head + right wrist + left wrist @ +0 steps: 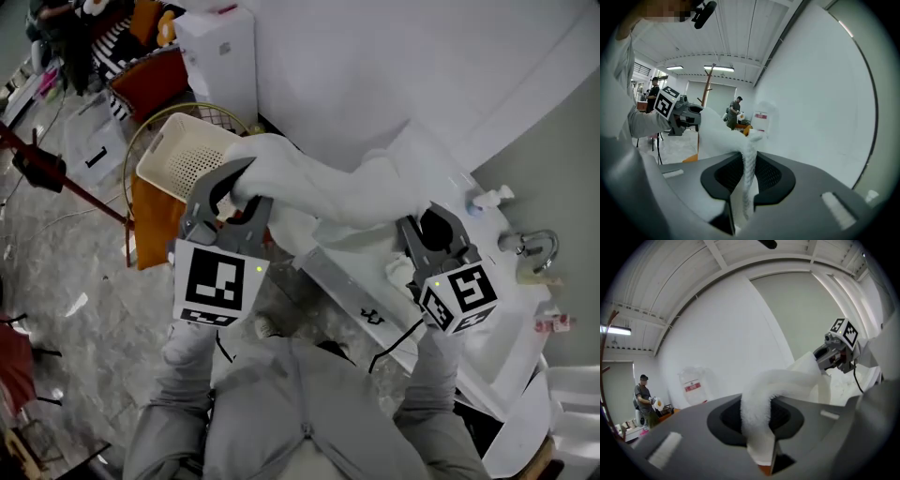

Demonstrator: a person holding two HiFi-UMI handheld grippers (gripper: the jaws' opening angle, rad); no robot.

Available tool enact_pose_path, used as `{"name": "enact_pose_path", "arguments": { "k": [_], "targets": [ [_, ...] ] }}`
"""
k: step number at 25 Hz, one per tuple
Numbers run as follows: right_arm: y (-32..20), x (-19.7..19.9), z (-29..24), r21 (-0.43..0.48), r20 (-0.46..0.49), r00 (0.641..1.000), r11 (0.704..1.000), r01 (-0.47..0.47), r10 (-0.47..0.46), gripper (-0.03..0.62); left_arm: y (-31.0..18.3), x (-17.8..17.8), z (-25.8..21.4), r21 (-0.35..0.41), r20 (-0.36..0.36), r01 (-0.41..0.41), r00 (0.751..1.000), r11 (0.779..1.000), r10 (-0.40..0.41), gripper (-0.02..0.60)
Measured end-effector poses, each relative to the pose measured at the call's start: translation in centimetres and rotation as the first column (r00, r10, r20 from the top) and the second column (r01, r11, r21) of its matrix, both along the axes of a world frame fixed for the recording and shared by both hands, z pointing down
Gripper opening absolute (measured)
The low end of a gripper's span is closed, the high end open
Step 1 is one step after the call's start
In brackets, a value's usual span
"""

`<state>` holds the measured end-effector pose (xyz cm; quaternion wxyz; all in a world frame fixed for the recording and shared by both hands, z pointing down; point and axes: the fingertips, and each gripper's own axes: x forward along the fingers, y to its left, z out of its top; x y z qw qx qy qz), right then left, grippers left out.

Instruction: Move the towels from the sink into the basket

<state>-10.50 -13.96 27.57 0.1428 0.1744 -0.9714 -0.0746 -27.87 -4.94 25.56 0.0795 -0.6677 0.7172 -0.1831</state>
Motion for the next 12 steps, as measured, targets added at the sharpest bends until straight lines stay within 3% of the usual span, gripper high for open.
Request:
{"name": "enact_pose_path", "arguments": {
  "k": [6,12],
  "targets": [
    [3.4,-12.1,0.9,-0.032,0.019,0.990,0.989,0.143,-0.143,0.058,5.2,-10.9,-0.4,-0.006,0.021,0.153,0.988,0.988,-0.153,0.145],
    [6.1,-22.0,2.2,-0.052,0.004,0.951,0.949,0.310,-0.310,0.058,8.1,-19.2,0.1,-0.024,0.005,0.287,0.958,0.957,-0.287,0.145]
  ]
}}
